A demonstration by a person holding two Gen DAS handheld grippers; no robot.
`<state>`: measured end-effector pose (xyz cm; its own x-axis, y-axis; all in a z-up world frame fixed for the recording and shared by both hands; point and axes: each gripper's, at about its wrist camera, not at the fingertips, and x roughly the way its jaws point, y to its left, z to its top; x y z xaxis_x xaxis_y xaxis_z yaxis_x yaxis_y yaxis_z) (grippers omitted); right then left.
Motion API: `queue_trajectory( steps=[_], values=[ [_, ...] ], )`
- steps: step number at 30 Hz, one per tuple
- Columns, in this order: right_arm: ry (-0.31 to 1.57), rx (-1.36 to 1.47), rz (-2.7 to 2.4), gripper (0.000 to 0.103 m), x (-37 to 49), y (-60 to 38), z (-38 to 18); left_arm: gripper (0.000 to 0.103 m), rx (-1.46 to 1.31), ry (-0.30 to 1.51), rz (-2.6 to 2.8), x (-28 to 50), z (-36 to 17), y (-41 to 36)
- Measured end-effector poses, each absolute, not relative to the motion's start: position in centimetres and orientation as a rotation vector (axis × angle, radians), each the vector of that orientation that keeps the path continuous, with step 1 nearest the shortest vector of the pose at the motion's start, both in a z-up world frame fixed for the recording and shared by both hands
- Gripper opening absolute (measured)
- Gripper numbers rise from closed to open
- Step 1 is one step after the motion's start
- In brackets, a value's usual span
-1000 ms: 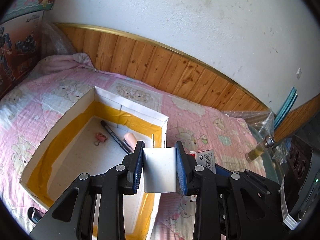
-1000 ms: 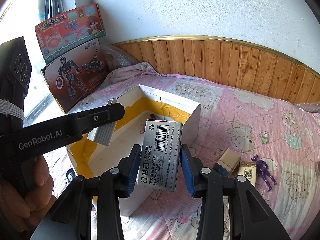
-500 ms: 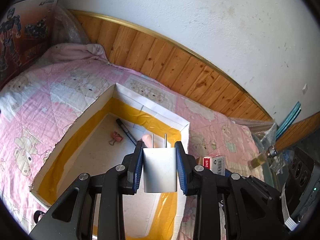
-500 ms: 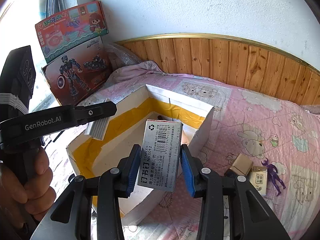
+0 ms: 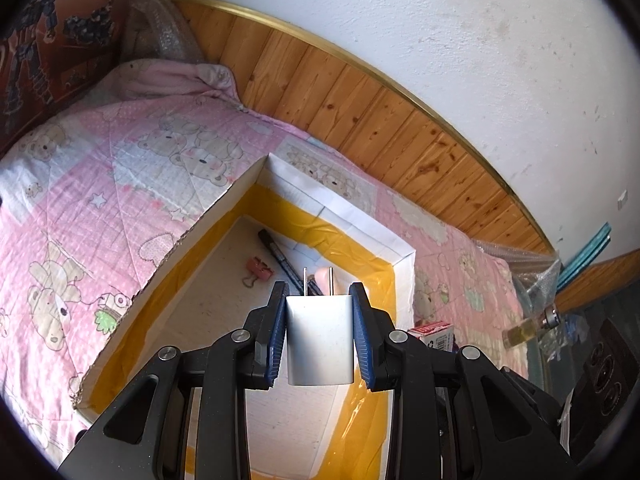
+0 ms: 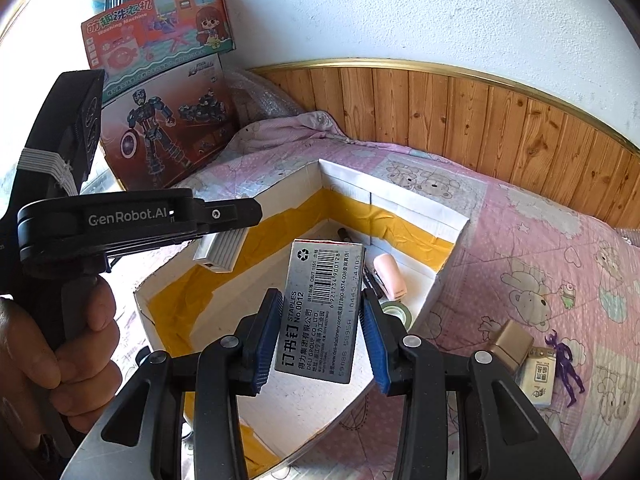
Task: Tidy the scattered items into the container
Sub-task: 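Lower the plug adapter with the left tool while the right tool lowers the staples box into the box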
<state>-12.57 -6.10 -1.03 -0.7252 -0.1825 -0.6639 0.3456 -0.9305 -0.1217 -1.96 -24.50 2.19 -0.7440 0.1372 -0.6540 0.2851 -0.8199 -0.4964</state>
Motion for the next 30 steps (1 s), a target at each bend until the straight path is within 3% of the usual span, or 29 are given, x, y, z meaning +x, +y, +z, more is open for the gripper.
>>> queue_trajectory(
  steps=[30],
  values=[
    [0.463, 1.2, -2.518, 0.041, -17.1, -8.8, -4.5, 0.032, 1.286, 0.489, -2.643, -6.3, -0.7, -24.7]
  ],
)
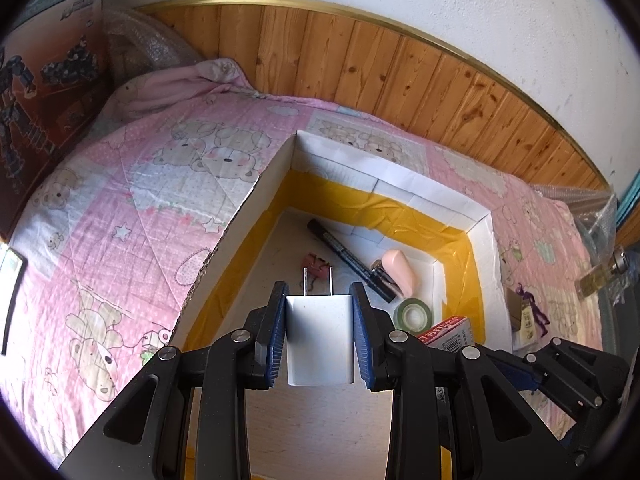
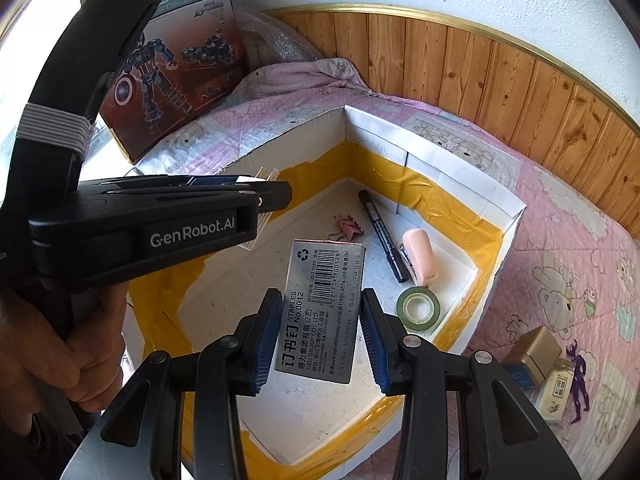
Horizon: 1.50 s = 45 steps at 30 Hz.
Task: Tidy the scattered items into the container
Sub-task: 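Lower the plug adapter with the left tool while the right tool lowers the staples box into the box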
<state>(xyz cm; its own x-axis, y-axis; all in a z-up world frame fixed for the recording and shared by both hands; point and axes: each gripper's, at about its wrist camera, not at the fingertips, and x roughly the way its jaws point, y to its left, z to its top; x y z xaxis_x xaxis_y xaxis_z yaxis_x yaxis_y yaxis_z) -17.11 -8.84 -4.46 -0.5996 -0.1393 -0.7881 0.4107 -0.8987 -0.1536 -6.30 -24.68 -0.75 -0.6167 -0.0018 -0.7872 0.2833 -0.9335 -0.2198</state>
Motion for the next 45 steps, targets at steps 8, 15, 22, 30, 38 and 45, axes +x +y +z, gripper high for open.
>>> queue_trajectory(
  steps=[8, 15, 22, 30, 38, 45],
  values=[
    [0.484, 1.294, -2.439, 0.041, -18.3, -9.9, -4.6, 0.032, 1.324, 0.5, -2.625, -6.6, -1.1, -25.2],
    [0.534, 1.372, -2.377, 0.041, -19.2, -11.2, -5.4, 0.032, 1.352, 0.541, -2.63, -6.3, -1.2, -25.6],
    [0.551, 1.447, -2.331, 0.041, -19.9, -11.8, -6.6, 0.032, 1.382, 0.499, -2.598, -6.6, -2.0, -25.8],
    [0.57, 1.502, -2.315, 0.041, -21.2, -12.5, -6.8, 0.032, 1.407, 0.441, -2.572, -6.9, -2.6, -25.6],
    [0.579, 1.591, -2.294, 0.041, -22.5, -12.2, -8.0, 0.032, 1.418, 0.387, -2.547, -7.3, -2.9, -25.4],
    [0.579, 1.615, -2.282, 0.042, -23.0, -12.0, -8.4, 0.032, 1.431, 0.419, -2.535, -7.4, -3.2, -25.7]
  ],
)
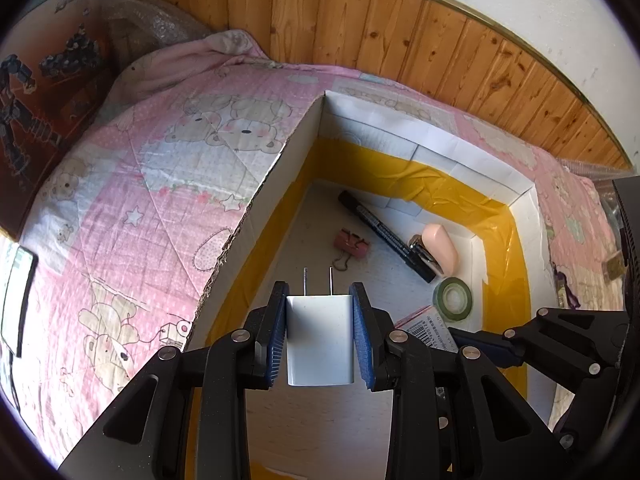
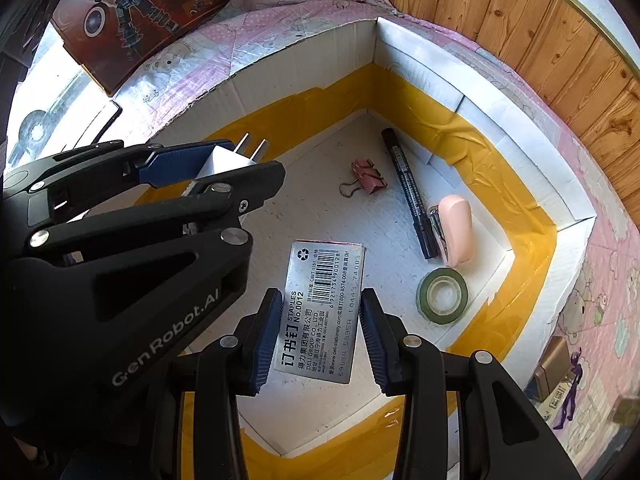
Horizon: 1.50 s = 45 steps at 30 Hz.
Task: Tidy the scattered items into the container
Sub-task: 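Lower the plug adapter with the left tool while the right tool lowers the staples box into the box, then open the left tool releasing the adapter while the right tool releases the staples box, then raise both tools out of the box and move back over the bedspread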
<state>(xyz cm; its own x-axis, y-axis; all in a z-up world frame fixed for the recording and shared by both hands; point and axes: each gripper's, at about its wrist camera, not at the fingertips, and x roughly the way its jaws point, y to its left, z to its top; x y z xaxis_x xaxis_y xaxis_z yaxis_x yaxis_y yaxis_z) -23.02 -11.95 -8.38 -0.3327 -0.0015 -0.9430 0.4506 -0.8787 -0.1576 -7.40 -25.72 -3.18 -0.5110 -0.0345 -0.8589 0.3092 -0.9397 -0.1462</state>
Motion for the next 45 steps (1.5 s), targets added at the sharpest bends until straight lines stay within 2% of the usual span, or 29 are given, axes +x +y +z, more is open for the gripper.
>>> queue_trajectory(
  steps=[7, 8, 21, 33, 45],
  values=[
    [0.545, 1.625, -2.274, 0.044, -23.4, -11.9, -8.7, 0.033, 1.435, 0.522, -2.471, -7.1, -3.4, -27.2],
    [0.535, 1.627, -2.274, 0.045, -23.4, -11.8, -8.7, 0.036, 1.432, 0.524, -2.464, -7.1, -3.3, -27.3],
    [0.429, 1.586, -2.303, 0.048, -22.9, -9.9, -6.9, 0.036, 1.374, 0.589, -2.481, -6.2, -1.5, -28.0],
    [0.282, 1.515, -2.248, 0.051, -20.8, -8.4, -5.4, 0.036, 1.354, 0.502, -2.525, -5.5, 0.3, -25.8],
    [0.118, 1.268, -2.27, 0.052, -15.8, -5.8, -1.6, 0.037, 1.305, 0.437, -2.551, -4.3, 2.1, -23.9]
  ],
)
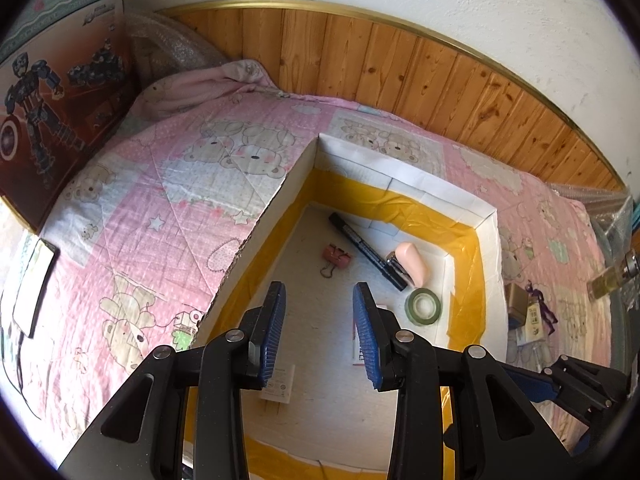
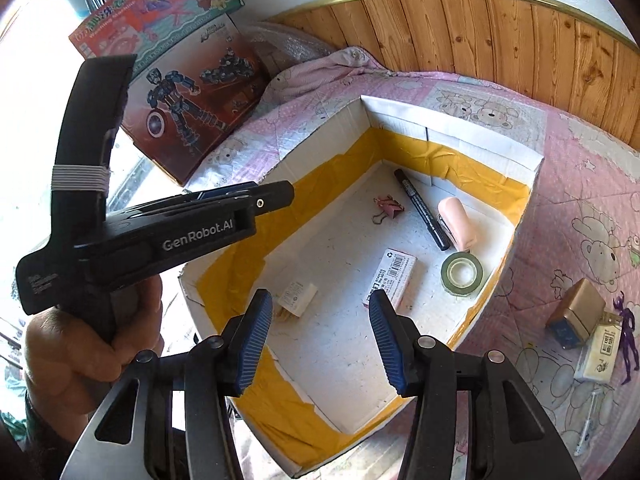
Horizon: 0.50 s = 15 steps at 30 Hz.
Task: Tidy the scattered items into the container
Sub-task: 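Raise both tools out of the box and move back over the bedspread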
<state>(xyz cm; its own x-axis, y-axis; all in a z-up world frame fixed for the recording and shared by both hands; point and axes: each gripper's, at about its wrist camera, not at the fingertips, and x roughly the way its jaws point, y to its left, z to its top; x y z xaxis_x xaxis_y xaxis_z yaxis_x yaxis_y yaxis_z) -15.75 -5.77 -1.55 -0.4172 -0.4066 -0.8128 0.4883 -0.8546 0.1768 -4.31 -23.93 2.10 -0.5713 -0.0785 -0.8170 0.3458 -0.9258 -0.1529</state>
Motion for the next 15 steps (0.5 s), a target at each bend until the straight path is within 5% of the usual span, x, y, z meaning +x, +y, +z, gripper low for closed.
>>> queue_trajectory(
  steps=[15],
  values=[
    [-0.139, 1.02, -2.323, 0.052, -12.6, 2.4, 3.2, 0.046, 1.201, 0.414, -2.753, -2.4, 6.4, -17.3]
  ],
)
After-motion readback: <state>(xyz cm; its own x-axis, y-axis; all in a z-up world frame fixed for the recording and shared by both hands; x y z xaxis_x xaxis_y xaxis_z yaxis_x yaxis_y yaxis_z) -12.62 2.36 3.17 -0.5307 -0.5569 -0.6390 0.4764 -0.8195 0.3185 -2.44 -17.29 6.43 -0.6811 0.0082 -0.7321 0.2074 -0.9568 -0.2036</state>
